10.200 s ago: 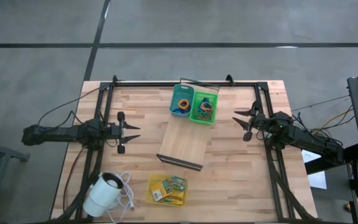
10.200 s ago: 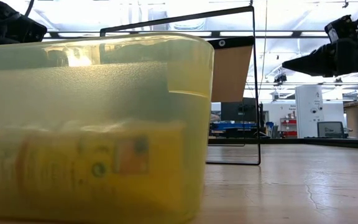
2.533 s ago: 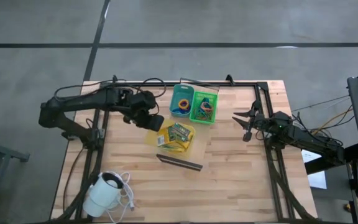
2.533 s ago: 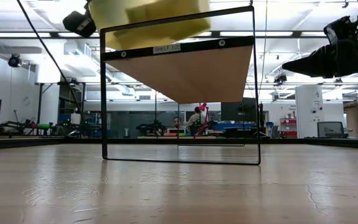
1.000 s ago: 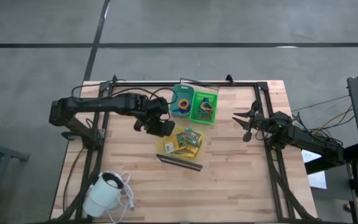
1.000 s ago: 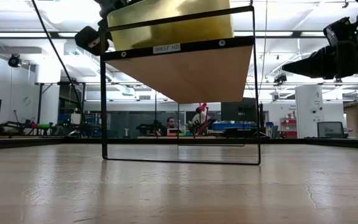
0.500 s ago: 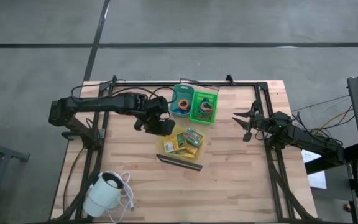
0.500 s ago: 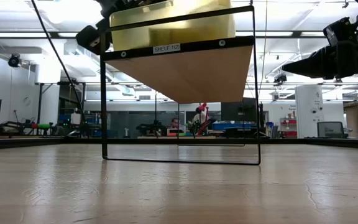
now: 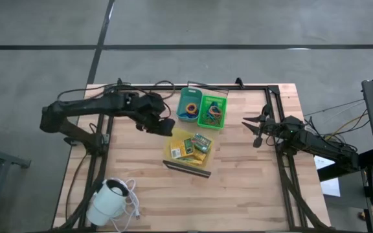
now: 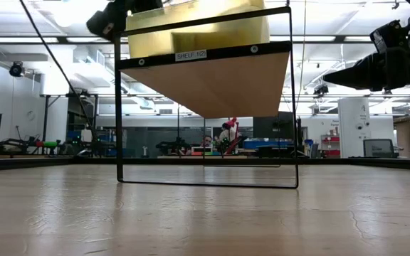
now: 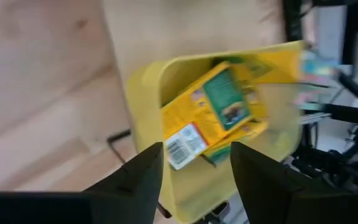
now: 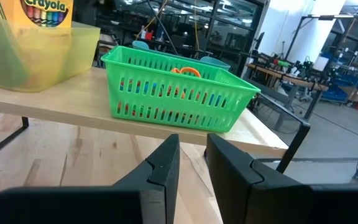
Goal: Pick & Place Office Desk Supplies
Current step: Return to Home Position
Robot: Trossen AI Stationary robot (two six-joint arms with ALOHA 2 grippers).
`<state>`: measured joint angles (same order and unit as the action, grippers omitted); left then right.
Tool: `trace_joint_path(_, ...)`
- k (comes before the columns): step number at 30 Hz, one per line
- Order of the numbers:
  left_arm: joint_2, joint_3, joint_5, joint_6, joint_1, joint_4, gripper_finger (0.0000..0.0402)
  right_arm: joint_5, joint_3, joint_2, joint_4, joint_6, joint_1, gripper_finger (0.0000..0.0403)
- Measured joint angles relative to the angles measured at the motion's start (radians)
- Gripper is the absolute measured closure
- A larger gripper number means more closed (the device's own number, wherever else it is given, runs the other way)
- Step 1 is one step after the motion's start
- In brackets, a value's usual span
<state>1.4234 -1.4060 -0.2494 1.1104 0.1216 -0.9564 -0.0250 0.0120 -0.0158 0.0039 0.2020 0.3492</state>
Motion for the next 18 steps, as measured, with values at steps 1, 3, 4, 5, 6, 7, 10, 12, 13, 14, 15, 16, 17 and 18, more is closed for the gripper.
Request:
trace_joint_path(1, -0.016, -0.006, 0.014, -0.019, -0.002, 0.003, 0.0212, 0.0, 0.0, 0.0, 0.0, 0.0, 0.0, 0.0327)
trace_joint_path(3, -0.045, -0.018, 0.041, -0.062, -0.008, 0.008, 0.0216, 0.0, 0.0, 0.0, 0.0, 0.0, 0.0, 0.0329)
trace_joint_path(4, -0.062, -0.022, 0.051, -0.086, -0.012, 0.015, 0.0218, 0.0, 0.0, 0.0, 0.0, 0.0, 0.0, 0.033)
trace_joint_path(5, -0.076, -0.025, 0.063, -0.115, -0.019, 0.025, 0.0219, 0.0, 0.0, 0.0, 0.0, 0.0, 0.0, 0.033)
trace_joint_path(6, -0.092, -0.026, 0.075, -0.147, -0.027, 0.038, 0.0221, 0.0, 0.0, 0.0, 0.0, 0.0, 0.0, 0.033)
trace_joint_path(7, -0.109, -0.026, 0.085, -0.188, -0.036, 0.047, 0.0223, 0.0, 0.0, 0.0, 0.0, 0.0, 0.0, 0.0329)
trace_joint_path(10, -0.148, -0.028, 0.13, -0.302, -0.071, 0.056, 0.023, 0.0, 0.0, 0.0, 0.0, 0.0, 0.0, 0.0325)
trace_joint_path(12, -0.171, -0.028, 0.152, -0.386, -0.097, 0.055, 0.0234, 0.0, 0.0, 0.0, 0.0, 0.0, 0.0, 0.0322)
trace_joint_path(13, -0.18, -0.028, 0.162, -0.445, -0.115, 0.055, 0.0237, 0.0, 0.0, 0.0, 0.0, 0.0, 0.0, 0.032)
trace_joint_path(14, -0.186, -0.028, 0.17, -0.518, -0.135, 0.056, 0.024, 0.0, 0.0, 0.0, 0.0, 0.0, 0.0, 0.0319)
trace_joint_path(15, -0.192, -0.028, 0.183, -0.594, -0.158, 0.055, 0.0244, 0.0, 0.0, 0.0, 0.0, 0.0, 0.0, 0.0317)
trace_joint_path(16, -0.195, -0.027, 0.193, -0.665, -0.186, 0.056, 0.0249, 0.0, 0.0, 0.0, 0.0, 0.0, 0.0, 0.0316)
trace_joint_path(17, -0.196, -0.018, 0.207, -0.719, -0.214, 0.069, 0.0256, 0.0, 0.0, 0.0, 0.0, 0.0, 0.0, 0.0315)
trace_joint_path(18, -0.201, -0.004, 0.229, -0.755, -0.243, 0.09, 0.0265, 0.0, 0.0, 0.0, 0.0, 0.0, 0.0, 0.0314)
